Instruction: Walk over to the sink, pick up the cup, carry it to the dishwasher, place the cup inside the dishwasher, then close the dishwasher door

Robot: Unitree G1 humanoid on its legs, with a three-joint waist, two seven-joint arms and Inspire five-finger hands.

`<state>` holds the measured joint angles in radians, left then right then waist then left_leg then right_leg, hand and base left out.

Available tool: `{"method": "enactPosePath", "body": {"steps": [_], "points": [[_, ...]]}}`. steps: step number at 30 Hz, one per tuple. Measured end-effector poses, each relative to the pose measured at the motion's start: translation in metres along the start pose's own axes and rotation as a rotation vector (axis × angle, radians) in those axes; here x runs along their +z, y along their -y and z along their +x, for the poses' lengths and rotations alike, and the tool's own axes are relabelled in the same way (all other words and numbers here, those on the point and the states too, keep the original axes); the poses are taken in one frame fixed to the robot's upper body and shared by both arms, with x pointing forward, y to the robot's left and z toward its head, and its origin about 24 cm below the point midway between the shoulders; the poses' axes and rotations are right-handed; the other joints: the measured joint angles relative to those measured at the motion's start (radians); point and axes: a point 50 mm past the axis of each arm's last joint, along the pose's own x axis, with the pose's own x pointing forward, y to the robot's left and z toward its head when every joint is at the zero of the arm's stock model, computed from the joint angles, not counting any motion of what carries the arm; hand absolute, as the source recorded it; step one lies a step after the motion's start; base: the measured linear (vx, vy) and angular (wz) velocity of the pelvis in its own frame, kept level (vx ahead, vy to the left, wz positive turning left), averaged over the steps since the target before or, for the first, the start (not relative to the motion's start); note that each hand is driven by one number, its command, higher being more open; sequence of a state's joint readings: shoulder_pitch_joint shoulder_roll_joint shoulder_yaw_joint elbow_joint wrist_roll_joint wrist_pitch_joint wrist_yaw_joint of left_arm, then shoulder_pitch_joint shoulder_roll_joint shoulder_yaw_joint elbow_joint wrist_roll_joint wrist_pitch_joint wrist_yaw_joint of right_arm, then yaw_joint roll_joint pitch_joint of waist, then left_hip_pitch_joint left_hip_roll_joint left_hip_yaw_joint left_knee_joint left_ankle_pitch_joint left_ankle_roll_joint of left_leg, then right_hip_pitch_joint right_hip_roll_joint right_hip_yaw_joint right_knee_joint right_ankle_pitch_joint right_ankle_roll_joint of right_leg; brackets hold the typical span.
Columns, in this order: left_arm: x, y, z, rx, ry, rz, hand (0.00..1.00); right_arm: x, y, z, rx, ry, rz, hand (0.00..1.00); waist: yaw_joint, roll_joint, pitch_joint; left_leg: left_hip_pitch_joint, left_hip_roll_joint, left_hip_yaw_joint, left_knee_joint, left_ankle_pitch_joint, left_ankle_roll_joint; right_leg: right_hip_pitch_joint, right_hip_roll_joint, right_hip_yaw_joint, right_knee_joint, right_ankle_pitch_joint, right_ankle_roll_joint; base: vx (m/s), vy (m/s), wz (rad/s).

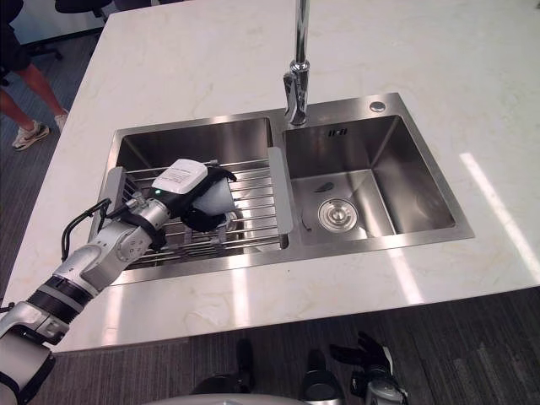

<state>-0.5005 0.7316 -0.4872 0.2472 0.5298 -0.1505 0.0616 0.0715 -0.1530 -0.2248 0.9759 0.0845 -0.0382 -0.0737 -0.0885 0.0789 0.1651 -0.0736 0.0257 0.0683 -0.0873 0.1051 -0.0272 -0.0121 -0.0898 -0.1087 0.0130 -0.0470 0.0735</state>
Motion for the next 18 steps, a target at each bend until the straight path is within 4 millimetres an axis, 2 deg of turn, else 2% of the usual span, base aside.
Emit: {"method": "enactPosePath", "body": {"steps": [5, 8, 11, 14, 18], "points": [[0.008, 0.003, -0.013, 0.1, -0.024, -0.171, 0.3, -0.001, 0.0, 0.0, -0.001, -0.003, 0.0, 0.9, 0.005, 0.0, 0.0, 0.009, 0.001, -0.004, 0.0, 0.0, 0.0, 0.014, 0.001, -0.003, 0.0, 0.0, 0.0, 0.0, 0.0, 0.0], [0.017, -0.001, -0.026, 0.223, -0.027, -0.296, 0.3, -0.004, 0.001, -0.001, -0.005, -0.011, -0.003, 0.9, 0.021, -0.001, 0.001, 0.014, 0.002, -0.006, 0.0, 0.0, 0.0, 0.021, 0.002, -0.005, 0.001, 0.0, 0.0, -0.01, -0.001, 0.02], [0.031, -0.007, -0.044, 0.429, -0.046, -0.472, 0.3, -0.009, 0.001, -0.003, -0.01, -0.022, -0.012, 0.9, 0.043, -0.002, 0.0, 0.016, 0.006, -0.011, 0.0, 0.0, 0.0, 0.024, 0.004, -0.004, 0.005, -0.001, -0.001, -0.03, -0.005, 0.04], [0.039, -0.01, -0.063, 0.596, -0.083, -0.631, 0.3, -0.011, -0.001, -0.004, -0.006, -0.027, -0.008, 0.9, 0.05, -0.008, -0.003, 0.019, 0.007, -0.011, 0.0, 0.001, 0.0, 0.024, 0.006, -0.002, 0.012, -0.002, -0.002, -0.03, -0.004, 0.0], [0.04, -0.005, -0.074, 0.691, -0.137, -0.771, 0.3, -0.017, -0.005, -0.006, 0.0, -0.041, 0.0, 0.9, 0.059, -0.023, -0.012, 0.021, 0.01, -0.009, 0.0, 0.001, -0.001, 0.018, 0.009, 0.001, 0.028, -0.008, -0.005, -0.03, -0.008, -0.03]]}}
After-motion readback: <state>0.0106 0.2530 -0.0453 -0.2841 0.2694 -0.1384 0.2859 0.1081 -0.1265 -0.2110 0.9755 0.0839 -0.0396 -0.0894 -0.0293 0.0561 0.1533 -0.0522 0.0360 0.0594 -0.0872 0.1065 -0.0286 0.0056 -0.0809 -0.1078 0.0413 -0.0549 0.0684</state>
